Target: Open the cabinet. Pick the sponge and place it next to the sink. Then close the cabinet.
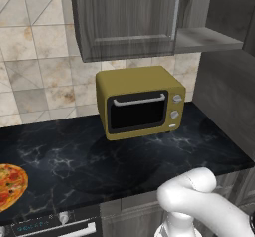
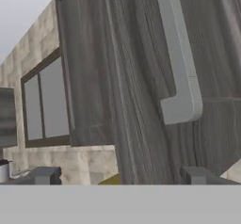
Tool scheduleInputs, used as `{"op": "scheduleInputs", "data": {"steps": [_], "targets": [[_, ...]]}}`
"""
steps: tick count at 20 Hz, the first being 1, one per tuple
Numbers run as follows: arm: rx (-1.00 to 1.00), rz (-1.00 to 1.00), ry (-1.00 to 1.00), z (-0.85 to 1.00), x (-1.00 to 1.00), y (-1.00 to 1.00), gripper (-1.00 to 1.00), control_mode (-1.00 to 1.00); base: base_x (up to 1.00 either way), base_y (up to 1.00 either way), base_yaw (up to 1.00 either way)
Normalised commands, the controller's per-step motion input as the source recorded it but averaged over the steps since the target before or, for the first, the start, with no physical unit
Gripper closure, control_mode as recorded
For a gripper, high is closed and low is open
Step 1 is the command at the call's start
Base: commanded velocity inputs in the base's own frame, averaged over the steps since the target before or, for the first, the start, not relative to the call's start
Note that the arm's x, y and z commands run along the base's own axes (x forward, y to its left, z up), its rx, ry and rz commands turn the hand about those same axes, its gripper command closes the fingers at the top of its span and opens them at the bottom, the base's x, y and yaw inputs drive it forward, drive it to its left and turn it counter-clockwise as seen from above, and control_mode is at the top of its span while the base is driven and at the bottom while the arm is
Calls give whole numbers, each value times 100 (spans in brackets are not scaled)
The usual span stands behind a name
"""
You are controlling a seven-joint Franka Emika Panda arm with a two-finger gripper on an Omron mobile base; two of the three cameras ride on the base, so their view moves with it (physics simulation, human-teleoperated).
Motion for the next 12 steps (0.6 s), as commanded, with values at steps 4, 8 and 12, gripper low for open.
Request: {"op": "scheduleInputs", "data": {"steps": [4,8,12], "targets": [[0,9,-5,-5,12,-19,-100,-100,0,0,0],[0,8,-5,-2,3,-20,-100,-100,0,0,0],[0,7,-1,0,2,-23,-100,-100,0,0,0]]}}
